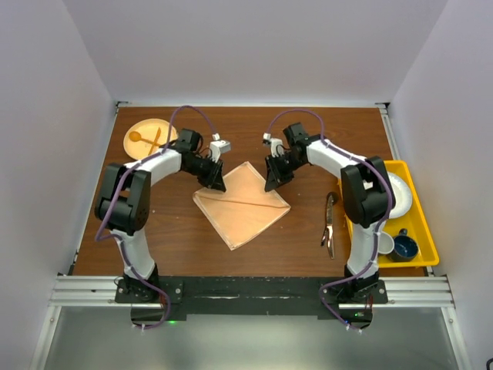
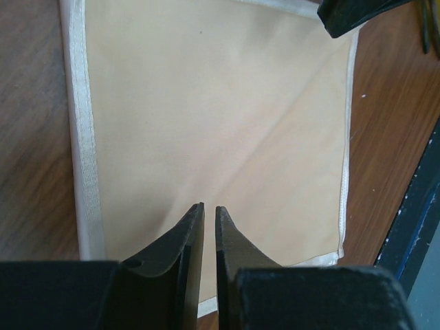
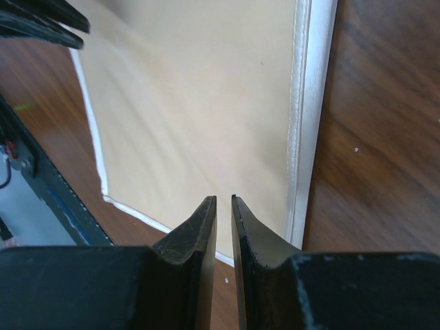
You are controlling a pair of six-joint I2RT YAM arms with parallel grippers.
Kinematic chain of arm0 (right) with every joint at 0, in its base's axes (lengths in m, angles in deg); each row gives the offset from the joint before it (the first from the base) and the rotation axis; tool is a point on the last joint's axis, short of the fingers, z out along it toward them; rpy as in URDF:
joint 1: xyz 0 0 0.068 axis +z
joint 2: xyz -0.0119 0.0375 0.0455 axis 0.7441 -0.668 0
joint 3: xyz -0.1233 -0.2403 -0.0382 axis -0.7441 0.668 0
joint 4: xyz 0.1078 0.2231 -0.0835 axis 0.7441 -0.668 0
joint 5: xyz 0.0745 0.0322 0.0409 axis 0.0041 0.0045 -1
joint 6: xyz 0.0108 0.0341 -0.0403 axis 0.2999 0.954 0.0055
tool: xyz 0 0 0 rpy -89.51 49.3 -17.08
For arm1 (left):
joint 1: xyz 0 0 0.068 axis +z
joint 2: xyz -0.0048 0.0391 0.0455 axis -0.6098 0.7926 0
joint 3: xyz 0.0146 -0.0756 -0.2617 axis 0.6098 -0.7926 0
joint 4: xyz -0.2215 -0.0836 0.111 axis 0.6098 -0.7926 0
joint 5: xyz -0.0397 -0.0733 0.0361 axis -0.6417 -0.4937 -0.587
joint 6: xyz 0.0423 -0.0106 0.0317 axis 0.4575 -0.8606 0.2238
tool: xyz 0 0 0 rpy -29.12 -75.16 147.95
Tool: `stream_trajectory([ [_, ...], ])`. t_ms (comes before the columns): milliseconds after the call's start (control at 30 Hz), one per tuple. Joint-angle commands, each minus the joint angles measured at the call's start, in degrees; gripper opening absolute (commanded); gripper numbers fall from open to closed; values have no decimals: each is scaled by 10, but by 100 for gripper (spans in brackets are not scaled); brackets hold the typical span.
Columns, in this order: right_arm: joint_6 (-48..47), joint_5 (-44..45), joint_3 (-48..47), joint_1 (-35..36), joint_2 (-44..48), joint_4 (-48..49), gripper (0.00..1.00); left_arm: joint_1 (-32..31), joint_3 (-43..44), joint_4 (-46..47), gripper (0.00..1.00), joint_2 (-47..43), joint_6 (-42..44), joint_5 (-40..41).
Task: Fold the napkin into a case and place the utensils inside
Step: Smooth out the upper triangle-folded napkin at the center of the board, then pick up the upper triangle-folded napkin from the center of the board.
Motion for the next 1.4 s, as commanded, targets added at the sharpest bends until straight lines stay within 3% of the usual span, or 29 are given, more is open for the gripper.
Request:
stream_trajectory([
  [0, -43, 21, 43, 8, -5, 15, 19, -4, -8, 1, 18, 17, 22, 37],
  [433, -57, 21, 158, 43, 37, 17, 22, -27, 33, -34, 19, 75, 78, 53],
  [500, -69, 7, 155, 49, 43, 4, 23, -32, 37, -49, 20, 75, 88, 48],
  [667, -85, -75, 119, 49, 79, -50, 30, -26, 40, -40, 30, 12, 115, -60],
  [833, -33, -119, 66, 8, 105, -21, 38, -26, 80, 44, 35, 6, 68, -73],
  [1033, 22, -67, 32, -26, 77, 51, 49, -40, 157, 95, 46, 87, 47, -28],
  [1367, 23, -15, 73, -26, 26, 101, 45, -51, 215, 116, 48, 176, 35, -16],
])
